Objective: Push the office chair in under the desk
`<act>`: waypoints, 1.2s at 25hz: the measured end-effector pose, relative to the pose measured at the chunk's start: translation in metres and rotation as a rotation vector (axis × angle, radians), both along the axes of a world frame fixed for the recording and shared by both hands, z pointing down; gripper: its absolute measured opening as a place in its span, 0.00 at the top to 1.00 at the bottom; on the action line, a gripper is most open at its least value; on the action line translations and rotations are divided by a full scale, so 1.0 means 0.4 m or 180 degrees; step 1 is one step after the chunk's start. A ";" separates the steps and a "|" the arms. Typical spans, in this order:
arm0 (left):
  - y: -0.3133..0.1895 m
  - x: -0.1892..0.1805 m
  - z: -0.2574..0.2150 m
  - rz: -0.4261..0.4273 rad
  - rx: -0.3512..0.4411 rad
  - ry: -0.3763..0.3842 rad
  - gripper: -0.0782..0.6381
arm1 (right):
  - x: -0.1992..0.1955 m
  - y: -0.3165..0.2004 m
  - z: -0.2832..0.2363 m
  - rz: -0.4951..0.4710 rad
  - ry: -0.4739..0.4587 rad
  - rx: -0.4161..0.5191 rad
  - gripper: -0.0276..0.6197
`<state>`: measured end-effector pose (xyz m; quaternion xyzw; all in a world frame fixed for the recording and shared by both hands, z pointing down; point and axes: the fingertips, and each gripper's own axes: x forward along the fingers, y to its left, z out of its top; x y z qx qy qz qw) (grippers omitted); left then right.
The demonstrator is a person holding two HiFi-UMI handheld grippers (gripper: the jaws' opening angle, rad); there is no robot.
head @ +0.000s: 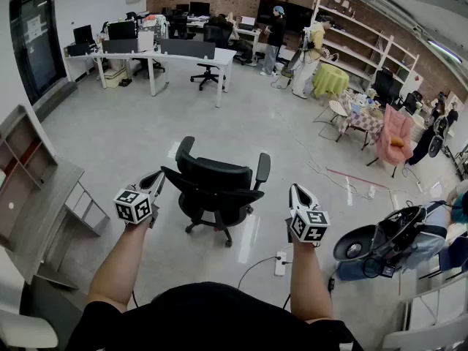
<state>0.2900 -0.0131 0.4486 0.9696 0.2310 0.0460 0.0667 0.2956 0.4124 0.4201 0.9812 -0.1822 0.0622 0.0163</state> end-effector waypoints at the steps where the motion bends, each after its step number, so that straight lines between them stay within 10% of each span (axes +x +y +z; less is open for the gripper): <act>1: 0.004 0.001 -0.002 0.0005 -0.0018 0.0003 0.87 | 0.000 0.008 0.004 0.0011 0.0005 0.0010 0.94; 30: -0.011 0.132 0.073 0.0168 0.0365 -0.0111 0.87 | 0.060 -0.024 0.071 0.0040 -0.0137 0.0000 0.94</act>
